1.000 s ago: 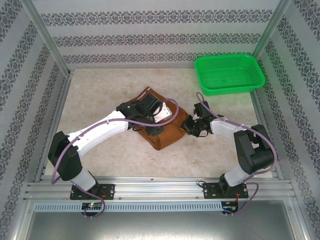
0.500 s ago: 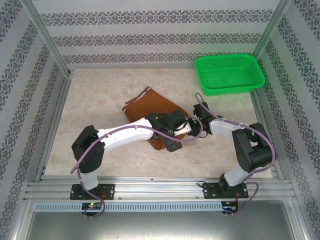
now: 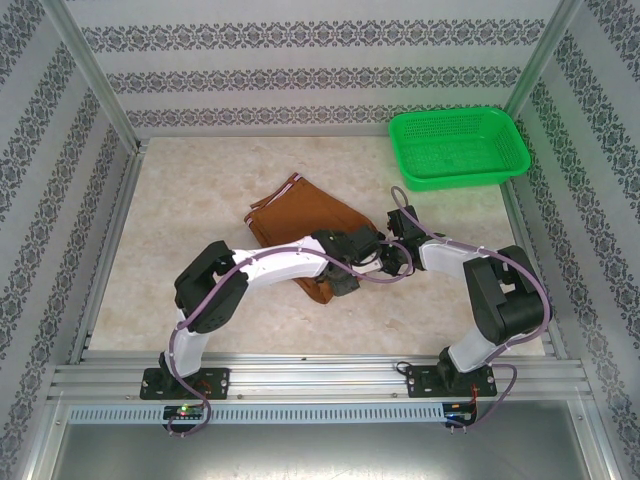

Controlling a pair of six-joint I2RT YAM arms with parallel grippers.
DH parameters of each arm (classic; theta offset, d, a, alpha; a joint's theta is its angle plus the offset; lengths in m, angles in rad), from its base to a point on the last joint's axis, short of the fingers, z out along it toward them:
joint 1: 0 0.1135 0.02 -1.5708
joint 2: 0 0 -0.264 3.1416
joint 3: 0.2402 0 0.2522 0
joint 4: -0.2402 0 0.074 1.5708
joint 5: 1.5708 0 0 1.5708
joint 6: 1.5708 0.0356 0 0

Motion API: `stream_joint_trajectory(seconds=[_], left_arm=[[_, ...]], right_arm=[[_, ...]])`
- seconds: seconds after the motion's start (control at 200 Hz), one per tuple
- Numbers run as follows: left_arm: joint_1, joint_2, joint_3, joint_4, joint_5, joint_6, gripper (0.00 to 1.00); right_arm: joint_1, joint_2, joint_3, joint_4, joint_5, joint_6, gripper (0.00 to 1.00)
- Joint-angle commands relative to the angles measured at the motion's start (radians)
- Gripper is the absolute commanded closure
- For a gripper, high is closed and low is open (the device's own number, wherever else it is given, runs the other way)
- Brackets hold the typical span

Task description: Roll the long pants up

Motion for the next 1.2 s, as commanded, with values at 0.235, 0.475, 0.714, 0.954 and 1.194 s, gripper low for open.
stream_joint_trajectory(seconds=[0.235,0.475,0.714,0.954,1.194], left_arm=[[0.041,-0.065,-0.112,-0.024,0.116,-0.055,0.83],[0.074,-0.154,-0.135,-0.028,0.301,-0.084,1.0],[0.2,-0.089,-0.114,0.011,0.717,-0.122,1.0],[0.347,-0.047,-0.139,0.135,1.102,-0.202,1.0],[0.39,-0.004,-0.137,0.142,1.188,-0.226,1.0]], right_arm=[[-0.017,-0.014,-0.019,-0.106,0.09,0.028,1.0],[-0.062,-0.047,0.009,-0.089,0.136,0.013,0.53],[-0.095,-0.089,0.036,-0.064,0.117,0.012,0.45],[-0.104,-0.263,0.025,-0.144,0.078,-0.03,0.27],[-0.086,-0.303,0.027,-0.181,0.033,-0.062,0.14]])
